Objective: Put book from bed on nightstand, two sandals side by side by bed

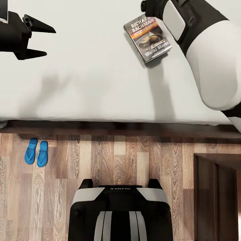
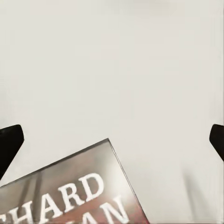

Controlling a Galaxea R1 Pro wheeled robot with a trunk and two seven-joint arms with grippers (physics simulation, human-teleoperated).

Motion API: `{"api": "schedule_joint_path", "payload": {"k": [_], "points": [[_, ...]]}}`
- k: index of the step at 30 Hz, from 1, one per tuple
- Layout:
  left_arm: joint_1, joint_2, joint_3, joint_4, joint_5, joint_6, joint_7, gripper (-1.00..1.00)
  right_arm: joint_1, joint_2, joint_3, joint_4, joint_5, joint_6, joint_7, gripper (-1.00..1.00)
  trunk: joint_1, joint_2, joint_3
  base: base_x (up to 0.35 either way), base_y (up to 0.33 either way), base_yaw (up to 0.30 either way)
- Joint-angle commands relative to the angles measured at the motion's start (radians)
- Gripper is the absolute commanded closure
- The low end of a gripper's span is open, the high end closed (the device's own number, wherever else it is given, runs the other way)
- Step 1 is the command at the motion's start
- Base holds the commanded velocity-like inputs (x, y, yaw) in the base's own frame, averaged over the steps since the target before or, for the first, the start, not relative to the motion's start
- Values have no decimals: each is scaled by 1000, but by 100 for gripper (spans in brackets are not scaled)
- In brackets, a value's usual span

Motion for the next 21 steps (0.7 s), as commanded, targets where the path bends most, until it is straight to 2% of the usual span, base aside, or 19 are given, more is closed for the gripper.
{"api": "schedule_joint_path", "payload": {"k": [1,3,6,9,10,11,12,18,19,20,21], "points": [[-1,1,-1,0,9,1,10,-100,1,0,2,-32,-3,13,-4,-100,0,0,0,-265,0,0],[-1,1,-1,1,9,1,11,-100,1,0,2,-69,-3,27,-4,-100,0,0,0,-281,0,0],[-1,2,0,1,9,1,10,-100,3,0,1,-213,-2,129,-4,-100,0,0,0,-302,0,0],[-1,1,1,2,9,1,10,-100,7,-1,0,-380,-2,289,-3,-100,0,0,0,-315,0,0],[-1,0,1,1,8,1,10,-100,32,-3,1,-534,-1,418,1,-100,0,0,0,-196,0,0],[-1,0,1,1,8,1,10,-100,44,-3,2,-580,-1,449,2,-100,0,0,0,-157,0,0],[-1,0,1,1,8,1,10,-100,44,-3,2,-580,-1,449,2,-100,0,0,0,-157,0,0],[-6,-4,0,0,8,0,14,-100,141,-7,8,-810,4,580,5,-100,0,0,0,-77,0,-1],[-6,-4,0,0,8,0,14,-100,141,-7,8,-810,4,580,5,-100,0,0,0,-41,0,-4],[-9,-7,0,1,8,0,16,-100,180,-7,19,-881,7,653,5,-100,0,0,1,-26,0,-31],[-11,-8,0,1,9,0,17,-100,200,-6,29,-917,7,693,5,-100,0,0,2,-21,0,-50]]}}
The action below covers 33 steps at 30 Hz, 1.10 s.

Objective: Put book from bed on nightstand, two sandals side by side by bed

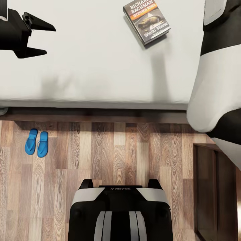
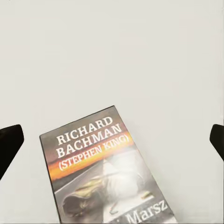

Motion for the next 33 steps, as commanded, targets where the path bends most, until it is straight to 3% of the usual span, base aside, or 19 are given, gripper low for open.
{"api": "schedule_joint_path", "payload": {"k": [1,5,6,8,25,33], "points": [[-2,0,-1,0,9,1,11,-100,18,0,13,-37,-1,38,-5,-100,0,0,1,-17,0,-67],[-3,-1,-1,1,10,1,11,-100,54,-2,47,-130,0,95,-4,-100,0,0,5,-12,0,-88],[-5,1,0,2,11,1,10,-100,76,-4,71,-195,-2,103,-3,-100,0,0,6,-4,0,-137],[-5,2,0,3,11,1,10,-100,82,-5,77,-211,-2,103,-3,-100,0,0,9,-3,0,-143],[-7,5,2,1,10,1,1,-100,85,5,81,-257,1,103,-3,-100,0,0,34,0,0,-147],[-7,13,4,-3,9,4,-7,-100,89,2,85,-331,1,103,-2,-100,0,0,47,0,0,-111]]}}
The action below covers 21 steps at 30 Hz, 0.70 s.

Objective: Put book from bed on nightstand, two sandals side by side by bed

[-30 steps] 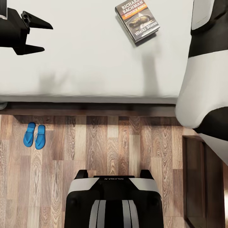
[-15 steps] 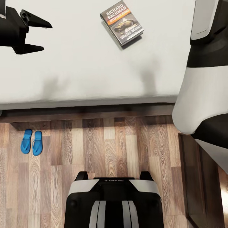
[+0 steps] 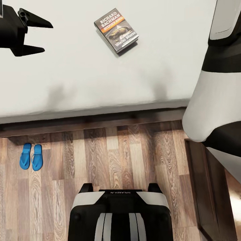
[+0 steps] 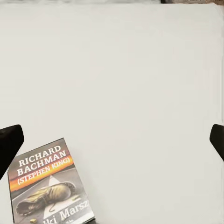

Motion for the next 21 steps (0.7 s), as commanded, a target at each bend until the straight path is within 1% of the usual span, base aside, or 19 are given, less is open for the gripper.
{"api": "schedule_joint_path", "payload": {"k": [1,7,10,18,21], "points": [[-1,5,2,-1,9,2,10,-100,0,0,0,-10,-1,4,-5,-100,0,0,1,0,0,-101],[-1,28,16,-2,11,4,7,-100,8,-5,-2,-41,0,4,-5,-100,0,0,11,-16,0,-96],[-1,34,19,-2,12,5,2,-100,17,-7,-1,-49,-1,4,-5,-100,0,0,16,-113,0,-101],[-1,51,23,-2,13,5,-14,-100,39,-10,-1,-79,-5,4,-5,-100,0,0,29,-255,0,-107],[-1,70,24,-3,13,5,-18,-100,47,-5,-6,-96,-4,4,-5,-100,0,0,33,-243,0,-105]]}}
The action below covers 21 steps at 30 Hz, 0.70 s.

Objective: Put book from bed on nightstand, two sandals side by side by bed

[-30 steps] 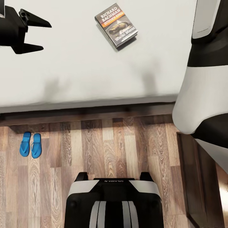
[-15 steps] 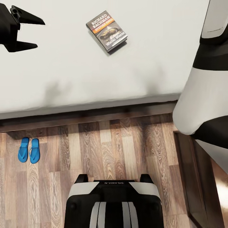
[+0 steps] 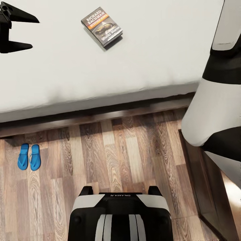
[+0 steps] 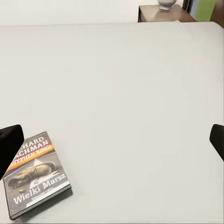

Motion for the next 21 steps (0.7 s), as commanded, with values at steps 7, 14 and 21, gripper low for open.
{"api": "schedule_joint_path", "payload": {"k": [7,14,21], "points": [[3,46,-1,-1,10,2,-9,-100,80,26,-69,-19,-19,4,-5,-100,0,0,11,-96,0,-50],[10,61,-7,-1,10,17,-12,-100,191,27,-129,-19,-83,4,-9,-100,0,0,22,-23,0,-12],[18,93,-12,-1,9,65,-15,-100,302,27,-151,-20,-192,4,-15,-100,0,0,34,-6,0,-6]]}}
